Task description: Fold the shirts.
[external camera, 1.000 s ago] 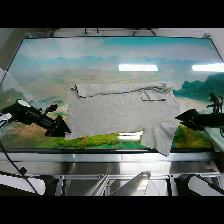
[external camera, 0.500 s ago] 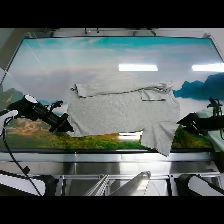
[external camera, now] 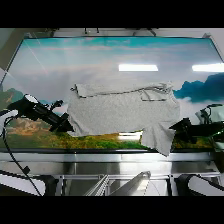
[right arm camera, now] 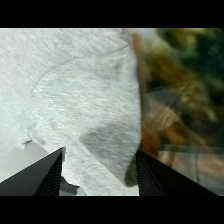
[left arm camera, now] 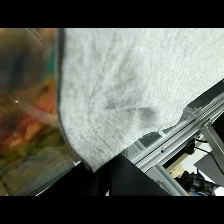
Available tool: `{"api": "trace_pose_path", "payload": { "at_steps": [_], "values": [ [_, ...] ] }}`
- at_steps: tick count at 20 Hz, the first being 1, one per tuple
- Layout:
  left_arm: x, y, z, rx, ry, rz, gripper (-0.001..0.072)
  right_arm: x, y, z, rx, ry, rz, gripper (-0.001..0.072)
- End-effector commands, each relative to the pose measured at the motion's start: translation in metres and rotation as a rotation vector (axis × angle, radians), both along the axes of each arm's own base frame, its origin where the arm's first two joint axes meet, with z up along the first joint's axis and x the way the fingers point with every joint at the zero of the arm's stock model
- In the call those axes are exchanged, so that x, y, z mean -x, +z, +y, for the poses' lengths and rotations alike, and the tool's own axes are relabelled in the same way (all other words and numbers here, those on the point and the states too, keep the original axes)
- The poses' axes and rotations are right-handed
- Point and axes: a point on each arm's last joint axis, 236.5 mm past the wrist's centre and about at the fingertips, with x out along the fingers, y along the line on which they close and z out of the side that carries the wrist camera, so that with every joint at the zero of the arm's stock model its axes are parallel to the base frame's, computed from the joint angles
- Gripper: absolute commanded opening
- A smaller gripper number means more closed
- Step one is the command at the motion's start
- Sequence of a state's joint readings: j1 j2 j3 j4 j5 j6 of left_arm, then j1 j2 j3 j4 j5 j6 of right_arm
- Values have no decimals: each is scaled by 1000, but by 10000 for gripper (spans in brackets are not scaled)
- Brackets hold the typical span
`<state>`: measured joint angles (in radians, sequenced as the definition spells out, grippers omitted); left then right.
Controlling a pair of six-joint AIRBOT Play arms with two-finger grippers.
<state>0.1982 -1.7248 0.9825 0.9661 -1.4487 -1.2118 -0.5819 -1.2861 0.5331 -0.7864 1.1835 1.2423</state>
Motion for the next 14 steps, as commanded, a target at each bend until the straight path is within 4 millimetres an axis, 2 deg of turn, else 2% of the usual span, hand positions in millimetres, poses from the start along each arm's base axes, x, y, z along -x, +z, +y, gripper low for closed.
{"api": "trace_pose_path", "payload": {
  "at_steps": [1, 3, 4, 5, 8, 9, 10, 11, 12, 13, 14],
  "values": [
    [-8, -7, 3, -27, 17, -33, 17, -12, -10, 3, -35, -45, -27, 499],
    [-12, -9, 4, -37, 26, -47, 18, -29, -9, 4, -69, -90, -80, 496],
    [-13, -9, 4, -39, 28, -49, 18, -36, -7, 6, -89, -105, -107, 443],
    [-13, -9, 4, -39, 28, -49, 23, -41, -5, 6, -99, -110, -133, 327],
    [-12, -9, 4, -36, 25, -47, 22, -47, 5, 8, -115, -91, -186, 79],
    [-12, -8, 4, -27, 10, -60, 22, -47, 12, 11, -121, -63, -211, 27],
    [-10, -4, 3, -15, -7, -68, 21, -47, 21, 13, -125, -37, -245, 16],
    [-9, 5, 1, 0, -23, -85, 19, -50, 40, 17, -124, -1, -317, 16],
    [-10, 24, -4, 37, -34, -115, 18, -56, 72, 22, -133, 42, -428, 16],
    [-14, 52, -15, 109, -26, -165, 18, -65, 118, 27, -128, 82, -585, 15],
    [-23, 99, -34, 242, 2, -257, 17, -75, 174, 29, -93, 106, -766, 15]
  ]
}}
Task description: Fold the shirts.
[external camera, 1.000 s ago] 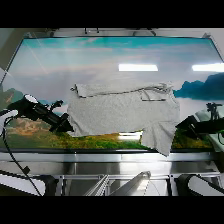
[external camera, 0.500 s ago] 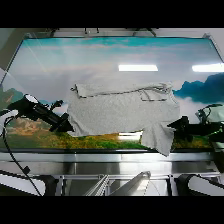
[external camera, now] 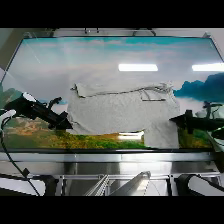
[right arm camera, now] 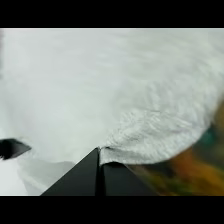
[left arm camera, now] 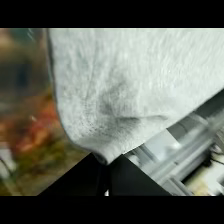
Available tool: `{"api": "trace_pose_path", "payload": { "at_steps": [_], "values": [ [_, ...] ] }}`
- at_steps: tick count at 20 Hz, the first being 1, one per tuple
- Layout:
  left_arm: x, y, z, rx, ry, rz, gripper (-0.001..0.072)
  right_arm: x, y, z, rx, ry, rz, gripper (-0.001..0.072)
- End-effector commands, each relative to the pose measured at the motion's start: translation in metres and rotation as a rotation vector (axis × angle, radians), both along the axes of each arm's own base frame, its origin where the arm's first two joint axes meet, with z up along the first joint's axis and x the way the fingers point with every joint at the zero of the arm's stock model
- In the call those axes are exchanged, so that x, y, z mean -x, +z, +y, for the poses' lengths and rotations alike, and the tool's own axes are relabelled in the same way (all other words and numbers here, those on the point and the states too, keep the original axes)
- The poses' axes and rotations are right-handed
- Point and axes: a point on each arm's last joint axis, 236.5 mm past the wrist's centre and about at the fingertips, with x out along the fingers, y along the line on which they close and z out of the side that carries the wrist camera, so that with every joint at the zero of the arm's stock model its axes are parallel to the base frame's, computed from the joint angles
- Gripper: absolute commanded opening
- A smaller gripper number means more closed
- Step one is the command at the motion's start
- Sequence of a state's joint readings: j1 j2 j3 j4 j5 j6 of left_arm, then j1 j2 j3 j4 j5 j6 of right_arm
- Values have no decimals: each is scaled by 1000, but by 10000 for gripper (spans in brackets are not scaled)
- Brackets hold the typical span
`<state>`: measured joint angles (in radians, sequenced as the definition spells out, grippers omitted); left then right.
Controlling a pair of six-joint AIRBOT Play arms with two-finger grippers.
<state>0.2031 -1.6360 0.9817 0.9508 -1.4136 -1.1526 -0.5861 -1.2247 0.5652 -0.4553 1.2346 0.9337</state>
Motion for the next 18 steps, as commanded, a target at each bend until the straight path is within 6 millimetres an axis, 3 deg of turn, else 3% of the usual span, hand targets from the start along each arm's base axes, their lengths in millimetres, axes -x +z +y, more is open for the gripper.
{"api": "trace_pose_path", "payload": {
  "at_steps": [1, 3, 4, 5, 6, 7, 8, 10, 12, 14, 16, 18],
  "values": [
    [-18, 139, -55, 408, 39, -234, 17, -20, 176, 17, 79, 65, -578, 15],
    [-37, 291, -70, 701, 131, -606, 17, -9, 319, 21, 276, -11, -970, 15],
    [-30, 377, -66, 811, 158, -830, 17, 6, 380, 23, 398, -66, -1128, 15],
    [-12, 449, -60, 869, 166, -1043, 17, 28, 441, 27, 504, -131, -1283, 15],
    [12, 510, -53, 853, 180, -1243, 18, 51, 490, 32, 591, -191, -1407, 15],
    [33, 553, -49, 777, 186, -1410, 19, 75, 531, 38, 687, -240, -1510, 15],
    [55, 587, -47, 676, 179, -1564, 19, 92, 558, 42, 764, -269, -1575, 15],
    [82, 627, -46, 466, 187, -1750, 21, 114, 589, 45, 898, -306, -1637, 15],
    [77, 640, -30, 284, 227, -1792, 22, 115, 602, 41, 959, -321, -1646, 15],
    [64, 645, -9, 265, 258, -1759, 22, 101, 603, 31, 970, -317, -1624, 15],
    [43, 626, 10, 292, 233, -1652, 21, 64, 579, 19, 907, -242, -1536, 15],
    [3, 577, 20, 277, 185, -1460, 21, 17, 539, 9, 745, -132, -1405, 15]
  ]
}}
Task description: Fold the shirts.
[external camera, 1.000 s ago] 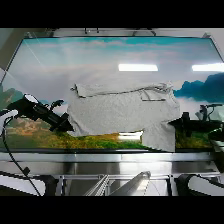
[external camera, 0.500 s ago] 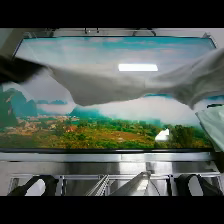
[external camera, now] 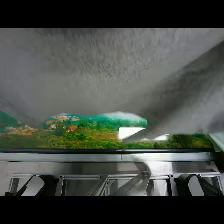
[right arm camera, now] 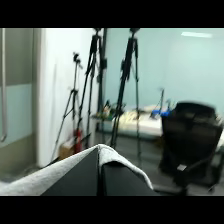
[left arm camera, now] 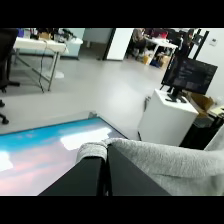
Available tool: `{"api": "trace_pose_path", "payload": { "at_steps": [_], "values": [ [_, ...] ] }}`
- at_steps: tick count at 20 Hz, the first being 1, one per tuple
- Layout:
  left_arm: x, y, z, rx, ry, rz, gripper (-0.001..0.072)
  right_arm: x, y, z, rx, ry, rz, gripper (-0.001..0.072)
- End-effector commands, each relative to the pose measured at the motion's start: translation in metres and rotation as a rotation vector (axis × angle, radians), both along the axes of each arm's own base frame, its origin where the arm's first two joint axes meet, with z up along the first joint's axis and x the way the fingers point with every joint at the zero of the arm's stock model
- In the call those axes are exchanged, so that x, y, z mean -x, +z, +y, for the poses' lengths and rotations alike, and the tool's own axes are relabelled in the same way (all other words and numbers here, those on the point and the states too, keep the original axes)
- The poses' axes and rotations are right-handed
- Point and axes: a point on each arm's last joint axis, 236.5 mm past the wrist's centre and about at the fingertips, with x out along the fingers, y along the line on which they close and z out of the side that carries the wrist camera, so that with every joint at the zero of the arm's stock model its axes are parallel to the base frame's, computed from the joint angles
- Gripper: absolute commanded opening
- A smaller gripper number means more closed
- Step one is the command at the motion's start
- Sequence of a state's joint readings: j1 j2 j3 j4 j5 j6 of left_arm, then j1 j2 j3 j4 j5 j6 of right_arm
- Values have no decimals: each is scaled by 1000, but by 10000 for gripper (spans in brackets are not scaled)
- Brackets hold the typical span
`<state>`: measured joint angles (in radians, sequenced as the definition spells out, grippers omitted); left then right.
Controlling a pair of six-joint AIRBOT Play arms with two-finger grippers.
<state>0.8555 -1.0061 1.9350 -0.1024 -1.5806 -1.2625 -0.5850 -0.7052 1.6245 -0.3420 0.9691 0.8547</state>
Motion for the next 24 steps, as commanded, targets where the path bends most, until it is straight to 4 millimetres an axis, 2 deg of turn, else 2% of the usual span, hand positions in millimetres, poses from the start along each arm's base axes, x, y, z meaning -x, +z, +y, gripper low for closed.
{"api": "trace_pose_path", "payload": {
  "at_steps": [1, 3, 5, 8, 9, 10, 12, 13, 14, 15, 16, 19, 21, 24],
  "values": [
    [-60, -77, 15, -87, -34, 291, 22, -67, -58, -16, -84, 146, 236, 15],
    [-106, -154, 8, -144, -81, 513, 23, -115, -120, -26, -156, 212, 409, 15],
    [-145, -236, -8, -204, -164, 686, 23, -160, -204, -30, -219, 240, 610, 15],
    [-202, -378, -7, -291, -160, 927, 23, -217, -359, -30, -293, 216, 908, 15],
    [-218, -423, -6, -295, -179, 985, 23, -233, -408, -29, -314, 199, 977, 15],
    [-229, -462, -7, -290, -213, 1036, 23, -247, -448, -30, -325, 177, 1026, 15],
    [-248, -536, -3, -268, -260, 1148, 22, -275, -514, -29, -375, 150, 1075, 14],
    [-256, -568, -2, -252, -272, 1197, 21, -288, -532, -27, -432, 160, 1063, 14],
    [-264, -591, -1, -230, -269, 1244, 17, -302, -544, -27, -499, 179, 1031, 14],
    [-271, -609, 0, -219, -269, 1270, 17, -313, -550, -29, -557, 188, 998, 14],
    [-276, -618, 1, -214, -267, 1275, 17, -322, -554, -30, -602, 201, 969, 14],
    [-292, -619, 8, -191, -201, 1235, 18, -335, -558, -31, -648, 228, 937, 15],
    [-280, -612, 5, -190, -220, 1259, 18, -328, -555, -28, -638, 269, 950, 15],
    [-246, -592, 2, -211, -331, 1321, 17, -291, -561, -36, -605, 348, 1094, 15]
  ]
}}
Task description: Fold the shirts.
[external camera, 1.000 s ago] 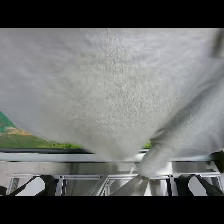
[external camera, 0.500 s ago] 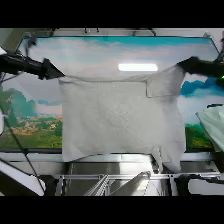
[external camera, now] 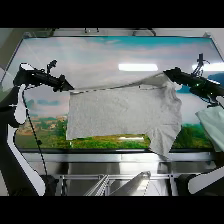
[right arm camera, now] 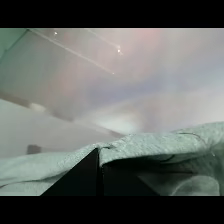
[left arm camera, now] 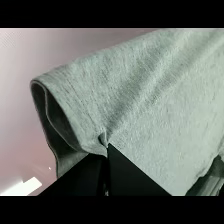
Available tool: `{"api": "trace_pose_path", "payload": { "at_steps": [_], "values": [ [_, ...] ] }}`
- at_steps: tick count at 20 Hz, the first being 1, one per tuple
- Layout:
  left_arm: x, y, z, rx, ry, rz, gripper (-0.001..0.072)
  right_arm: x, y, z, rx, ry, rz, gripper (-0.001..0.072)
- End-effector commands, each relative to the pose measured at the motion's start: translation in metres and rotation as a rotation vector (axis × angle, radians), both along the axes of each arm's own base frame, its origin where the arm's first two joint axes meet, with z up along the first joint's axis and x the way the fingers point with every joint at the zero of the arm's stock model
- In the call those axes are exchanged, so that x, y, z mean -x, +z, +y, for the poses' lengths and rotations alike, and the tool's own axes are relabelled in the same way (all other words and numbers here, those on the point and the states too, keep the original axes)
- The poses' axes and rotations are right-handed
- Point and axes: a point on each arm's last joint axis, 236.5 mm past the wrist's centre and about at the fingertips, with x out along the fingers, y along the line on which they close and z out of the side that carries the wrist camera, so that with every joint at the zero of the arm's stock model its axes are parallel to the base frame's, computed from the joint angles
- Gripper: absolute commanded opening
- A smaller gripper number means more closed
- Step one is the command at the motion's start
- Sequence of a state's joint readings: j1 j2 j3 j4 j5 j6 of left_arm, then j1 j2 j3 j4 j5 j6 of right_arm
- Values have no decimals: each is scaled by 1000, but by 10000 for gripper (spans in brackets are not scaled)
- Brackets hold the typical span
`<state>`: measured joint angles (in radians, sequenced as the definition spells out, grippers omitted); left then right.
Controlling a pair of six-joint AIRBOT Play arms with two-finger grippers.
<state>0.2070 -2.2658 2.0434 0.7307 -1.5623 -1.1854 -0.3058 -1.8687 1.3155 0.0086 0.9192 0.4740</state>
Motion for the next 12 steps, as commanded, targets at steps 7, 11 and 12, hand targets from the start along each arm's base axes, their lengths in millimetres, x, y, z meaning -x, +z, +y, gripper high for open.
{"api": "trace_pose_path", "payload": {
  "at_steps": [7, 11, 12],
  "values": [
    [42, 40, -3, 35, -107, 88, 16, 111, -30, -30, 49, 269, 367, 15],
    [53, 19, -2, 25, -94, 149, 14, 127, -56, -16, 85, 320, 436, 16],
    [56, 12, 1, 5, -94, 163, 14, 128, -60, -13, 80, 326, 445, 15]
  ]
}}
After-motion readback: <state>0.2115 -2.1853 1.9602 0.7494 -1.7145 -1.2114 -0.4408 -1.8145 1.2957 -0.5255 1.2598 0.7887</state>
